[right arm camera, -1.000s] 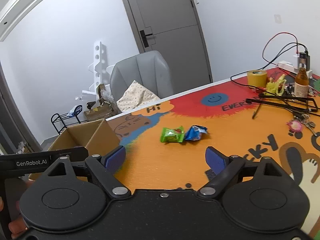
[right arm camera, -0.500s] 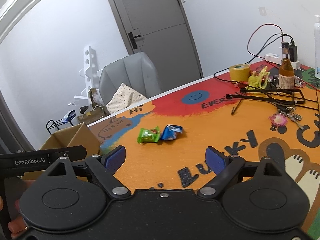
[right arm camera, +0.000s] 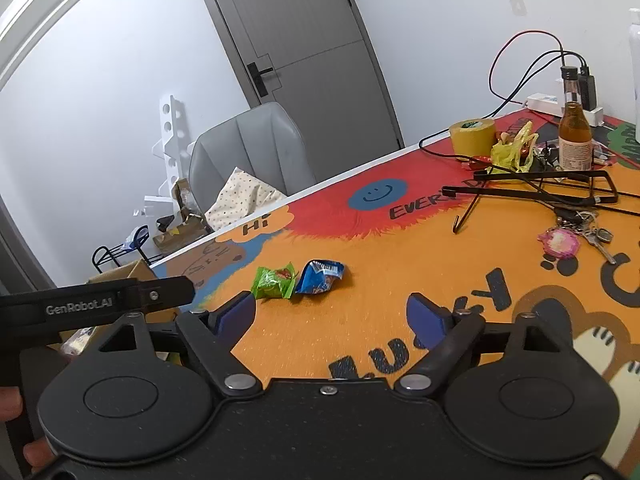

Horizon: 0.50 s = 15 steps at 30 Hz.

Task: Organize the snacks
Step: 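Move both open grippers back toward the green candy and blue wrapper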

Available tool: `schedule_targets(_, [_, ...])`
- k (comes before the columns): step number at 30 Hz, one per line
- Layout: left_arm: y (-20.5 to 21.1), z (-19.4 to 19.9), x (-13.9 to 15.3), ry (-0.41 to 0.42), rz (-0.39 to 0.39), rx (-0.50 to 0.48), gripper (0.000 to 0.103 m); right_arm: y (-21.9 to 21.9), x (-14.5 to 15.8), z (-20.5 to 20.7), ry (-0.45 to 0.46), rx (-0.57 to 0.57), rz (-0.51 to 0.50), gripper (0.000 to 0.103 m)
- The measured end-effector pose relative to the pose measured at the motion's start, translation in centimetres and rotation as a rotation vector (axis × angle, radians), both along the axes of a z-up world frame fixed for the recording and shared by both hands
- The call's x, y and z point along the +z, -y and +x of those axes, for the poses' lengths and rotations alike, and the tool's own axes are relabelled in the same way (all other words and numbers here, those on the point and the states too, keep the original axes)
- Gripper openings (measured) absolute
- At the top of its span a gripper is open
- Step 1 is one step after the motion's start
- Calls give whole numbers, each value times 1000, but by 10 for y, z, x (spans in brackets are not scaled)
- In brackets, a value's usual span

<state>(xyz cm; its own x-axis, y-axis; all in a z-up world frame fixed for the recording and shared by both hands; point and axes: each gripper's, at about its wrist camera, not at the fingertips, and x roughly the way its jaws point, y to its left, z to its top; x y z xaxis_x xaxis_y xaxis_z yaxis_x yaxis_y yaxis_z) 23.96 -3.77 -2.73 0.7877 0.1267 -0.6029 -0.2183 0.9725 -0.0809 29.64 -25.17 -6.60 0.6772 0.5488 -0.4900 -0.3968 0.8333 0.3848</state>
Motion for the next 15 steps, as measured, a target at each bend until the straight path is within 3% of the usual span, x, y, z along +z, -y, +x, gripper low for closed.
schedule_targets(15, [-5,62,-26,-35,0,25,91,-15,-20,55,-93,9,69,65])
